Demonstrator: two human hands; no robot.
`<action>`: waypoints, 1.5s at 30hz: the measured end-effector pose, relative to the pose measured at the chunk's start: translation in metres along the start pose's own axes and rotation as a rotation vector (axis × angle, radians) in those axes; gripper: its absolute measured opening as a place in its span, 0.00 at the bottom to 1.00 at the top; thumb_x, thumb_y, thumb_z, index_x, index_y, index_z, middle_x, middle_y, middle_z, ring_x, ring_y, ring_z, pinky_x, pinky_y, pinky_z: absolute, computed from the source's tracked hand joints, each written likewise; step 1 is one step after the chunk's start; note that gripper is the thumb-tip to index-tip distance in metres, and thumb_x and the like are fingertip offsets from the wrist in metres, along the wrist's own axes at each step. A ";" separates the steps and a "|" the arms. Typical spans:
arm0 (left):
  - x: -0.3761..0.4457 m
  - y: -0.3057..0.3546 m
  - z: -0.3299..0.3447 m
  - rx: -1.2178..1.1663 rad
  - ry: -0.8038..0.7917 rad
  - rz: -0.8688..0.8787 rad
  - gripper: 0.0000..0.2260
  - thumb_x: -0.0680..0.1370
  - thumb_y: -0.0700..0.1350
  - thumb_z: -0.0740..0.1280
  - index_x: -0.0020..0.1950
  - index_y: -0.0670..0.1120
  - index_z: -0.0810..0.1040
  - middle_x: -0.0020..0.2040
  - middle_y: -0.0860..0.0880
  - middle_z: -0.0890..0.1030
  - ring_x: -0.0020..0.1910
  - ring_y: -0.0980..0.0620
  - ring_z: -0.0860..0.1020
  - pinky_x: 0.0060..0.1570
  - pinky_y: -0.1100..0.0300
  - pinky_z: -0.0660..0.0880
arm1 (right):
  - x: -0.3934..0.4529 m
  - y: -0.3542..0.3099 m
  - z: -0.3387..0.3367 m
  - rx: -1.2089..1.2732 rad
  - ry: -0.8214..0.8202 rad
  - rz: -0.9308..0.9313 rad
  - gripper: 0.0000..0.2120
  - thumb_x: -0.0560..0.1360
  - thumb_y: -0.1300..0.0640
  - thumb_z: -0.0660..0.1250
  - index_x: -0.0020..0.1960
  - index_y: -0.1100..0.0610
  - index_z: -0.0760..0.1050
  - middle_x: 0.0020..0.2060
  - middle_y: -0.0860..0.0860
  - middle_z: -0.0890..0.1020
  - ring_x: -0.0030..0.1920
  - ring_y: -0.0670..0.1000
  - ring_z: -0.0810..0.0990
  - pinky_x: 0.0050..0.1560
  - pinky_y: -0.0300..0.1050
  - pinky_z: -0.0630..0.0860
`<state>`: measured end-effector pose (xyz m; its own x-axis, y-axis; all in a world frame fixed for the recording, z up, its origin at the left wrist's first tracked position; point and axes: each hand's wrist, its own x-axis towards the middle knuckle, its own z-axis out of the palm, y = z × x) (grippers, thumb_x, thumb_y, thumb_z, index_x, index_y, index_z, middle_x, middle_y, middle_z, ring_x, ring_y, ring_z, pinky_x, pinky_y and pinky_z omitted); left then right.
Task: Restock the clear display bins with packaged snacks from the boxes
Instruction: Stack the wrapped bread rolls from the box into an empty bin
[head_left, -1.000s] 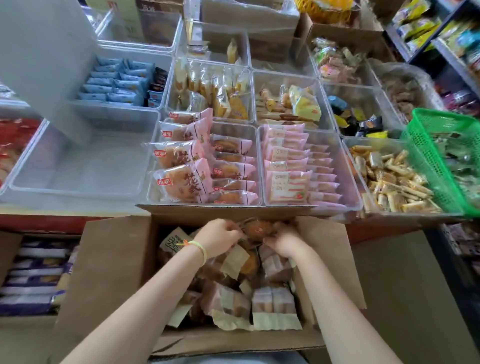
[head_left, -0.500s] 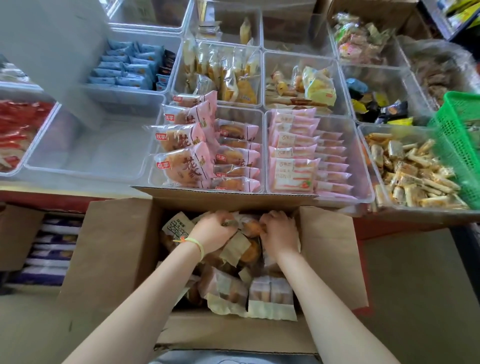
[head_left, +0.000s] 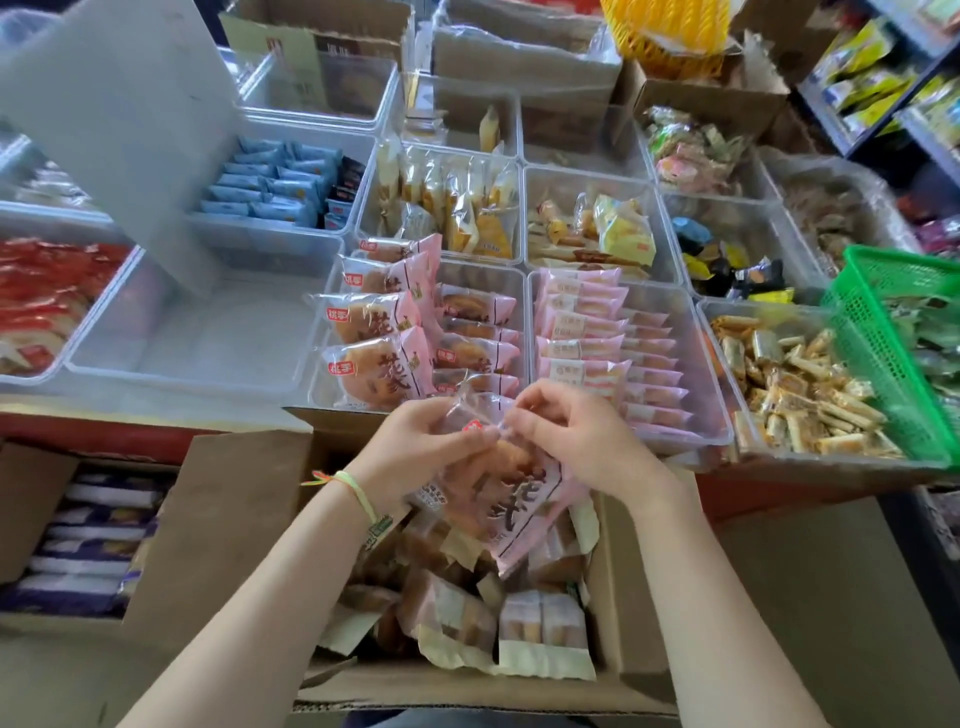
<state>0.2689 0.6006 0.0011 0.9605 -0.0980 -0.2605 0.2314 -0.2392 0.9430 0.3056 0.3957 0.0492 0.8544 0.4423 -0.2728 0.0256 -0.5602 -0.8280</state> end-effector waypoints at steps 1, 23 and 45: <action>-0.001 0.008 -0.009 -0.089 0.035 0.011 0.21 0.69 0.59 0.76 0.46 0.41 0.82 0.42 0.41 0.84 0.40 0.48 0.82 0.42 0.50 0.79 | -0.001 -0.010 -0.009 0.014 0.028 -0.016 0.10 0.77 0.42 0.68 0.51 0.49 0.79 0.44 0.45 0.85 0.47 0.45 0.84 0.52 0.46 0.79; 0.132 -0.017 -0.098 1.112 0.139 -0.016 0.51 0.66 0.70 0.70 0.80 0.55 0.48 0.81 0.49 0.46 0.80 0.46 0.44 0.76 0.40 0.50 | 0.176 0.008 -0.037 0.251 0.596 0.250 0.16 0.67 0.54 0.81 0.41 0.53 0.73 0.39 0.47 0.79 0.46 0.53 0.79 0.54 0.50 0.78; 0.159 -0.052 -0.095 1.105 0.066 -0.081 0.56 0.64 0.69 0.72 0.77 0.62 0.35 0.80 0.48 0.35 0.78 0.43 0.36 0.75 0.36 0.40 | 0.281 0.037 0.016 -0.529 0.355 0.145 0.24 0.76 0.58 0.65 0.71 0.55 0.67 0.69 0.56 0.69 0.69 0.57 0.68 0.70 0.55 0.68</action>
<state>0.4239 0.6891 -0.0696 0.9628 0.0009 -0.2702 0.0603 -0.9755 0.2115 0.5383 0.5109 -0.0661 0.9855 0.1291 -0.1098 0.0722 -0.9058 -0.4175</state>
